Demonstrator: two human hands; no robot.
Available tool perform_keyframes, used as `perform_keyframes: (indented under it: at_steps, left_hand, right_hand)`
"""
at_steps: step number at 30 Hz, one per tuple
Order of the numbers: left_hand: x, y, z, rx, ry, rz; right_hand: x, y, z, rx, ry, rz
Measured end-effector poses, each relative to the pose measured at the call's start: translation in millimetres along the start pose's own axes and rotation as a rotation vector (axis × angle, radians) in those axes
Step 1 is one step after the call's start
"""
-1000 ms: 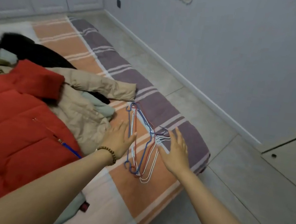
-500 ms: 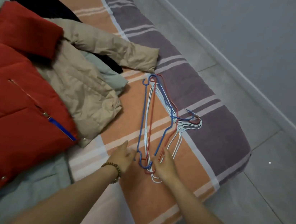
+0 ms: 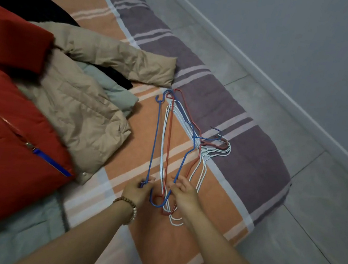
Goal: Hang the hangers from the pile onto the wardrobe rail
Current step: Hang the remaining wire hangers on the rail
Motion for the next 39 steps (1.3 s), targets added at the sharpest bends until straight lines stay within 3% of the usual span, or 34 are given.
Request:
perform_keyframes:
  at_steps: [7, 12, 18, 27, 32, 39]
  left_hand:
    - [39.0, -7.1, -62.2, 0.182, -0.113, 0.173]
    - [92.2, -16.0, -146.3, 0.097, -0.290, 0.317]
    - [202.3, -30.2, -252.2, 0.067, -0.368, 0.546]
    - [447.5, -42.7, -373.0, -0.245, -0.638, 1.004]
    - [592.4, -65.3, -389.7, -0.285, -0.808, 1.283]
    - [778.0, -110.9, -367.7, -0.237, -0.816, 1.667]
  right_hand:
    - [61.8, 24.2, 67.2, -0.214, 0.141, 0.070]
    - [124.9, 52.5, 138.9, -0.363, 0.283, 0.087]
    - [243.2, 88.8, 244.0, -0.422, 0.515, 0.008]
    - [497.8, 178.2, 358.7, -0.275, 0.861, -0.501]
    - [639.4, 232.9, 358.7, -0.205, 0.941, -0.827]
    - [833.1, 284.7, 321.8, -0.086, 0.974, -1.206]
Point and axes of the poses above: each hand's wrist, its own x-axis away from the middle knuckle, its own y-axis out of the back of the hand, z = x × y, the point moved 7 cm from there along -x, towards the middle knuckle, and after that the axes turned 6 degrees about x, right-handed, at the moved point
